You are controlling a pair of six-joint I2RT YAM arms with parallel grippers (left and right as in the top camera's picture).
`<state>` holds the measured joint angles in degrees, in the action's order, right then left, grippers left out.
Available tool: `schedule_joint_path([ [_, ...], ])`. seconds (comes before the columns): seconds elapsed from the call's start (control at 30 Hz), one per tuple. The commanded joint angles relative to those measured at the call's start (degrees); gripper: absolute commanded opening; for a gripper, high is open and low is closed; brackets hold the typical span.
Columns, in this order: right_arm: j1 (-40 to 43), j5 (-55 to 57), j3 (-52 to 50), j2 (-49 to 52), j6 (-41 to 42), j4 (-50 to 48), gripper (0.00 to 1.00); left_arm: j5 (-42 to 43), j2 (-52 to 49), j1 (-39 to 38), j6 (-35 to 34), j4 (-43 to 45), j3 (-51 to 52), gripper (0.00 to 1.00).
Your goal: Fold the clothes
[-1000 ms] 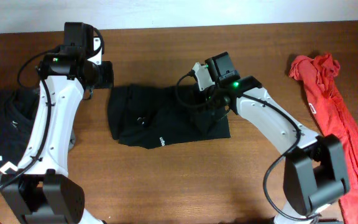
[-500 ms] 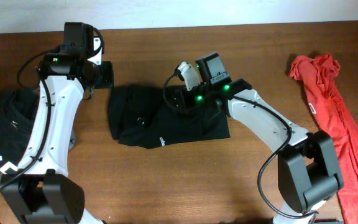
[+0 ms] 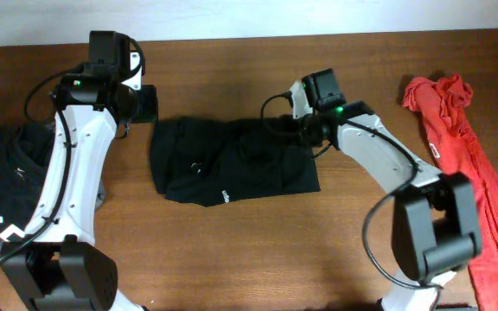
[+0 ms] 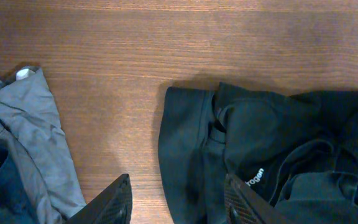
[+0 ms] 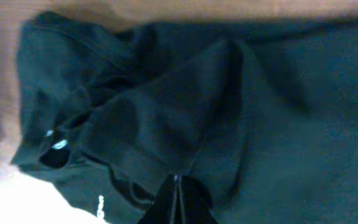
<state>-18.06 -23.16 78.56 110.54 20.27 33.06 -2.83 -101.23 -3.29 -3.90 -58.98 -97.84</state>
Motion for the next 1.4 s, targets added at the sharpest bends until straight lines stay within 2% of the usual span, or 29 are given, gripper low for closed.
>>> schedule_joint_path([
  [0.0,-3.0,1.5,-0.5,5.0,7.3,0.4,0.04,0.2,2.0,0.5,1.1,-0.1,-0.8,0.48],
  [0.07,-5.2,-3.8,-0.5,7.3,6.4,-1.0,0.04,0.3,2.0,0.5,1.1,-0.1,-0.8,0.48],
  [0.2,-10.4,-17.7,-0.4,7.8,-3.8,-3.6,0.04,0.3,2.0,0.5,1.1,-0.1,-0.8,0.48],
  [0.4,-14.2,-17.0,-0.3,3.0,-11.3,-0.9,0.04,0.3,2.0,0.5,1.1,-0.1,-0.8,0.48],
  [0.5,-12.0,-9.2,-0.3,-0.8,-10.8,-0.9,0.04,0.2,2.0,0.5,1.1,-0.1,-0.8,0.48],
  [0.67,-5.7,-2.7,-0.2,-3.0,-3.1,-0.9,0.04,0.2,2.0,0.5,1.1,-0.1,-0.8,0.49],
  [0.77,-2.8,-1.3,-0.3,-1.6,-0.5,-0.5,0.04,0.2,2.0,0.5,1.1,-0.1,-0.8,0.49],
  [0.8,-2.3,-0.5,-0.3,-0.8,0.4,-0.4,0.04,0.1,1.9,0.5,1.1,-0.1,-0.8,0.52],
  [1.07,-2.2,6.7,-0.4,5.1,7.9,-1.0,0.04,0.1,1.9,0.5,1.1,-0.3,-0.8,0.53],
  [1.23,-2.8,2.4,-0.4,5.4,9.4,-6.2,0.04,0.1,1.9,0.5,1.1,-0.2,-0.8,0.53],
  [1.37,-4.2,-12.0,-0.4,5.4,7.5,-19.9,0.04,0.1,1.9,0.5,1.1,-0.2,-0.8,0.53],
])
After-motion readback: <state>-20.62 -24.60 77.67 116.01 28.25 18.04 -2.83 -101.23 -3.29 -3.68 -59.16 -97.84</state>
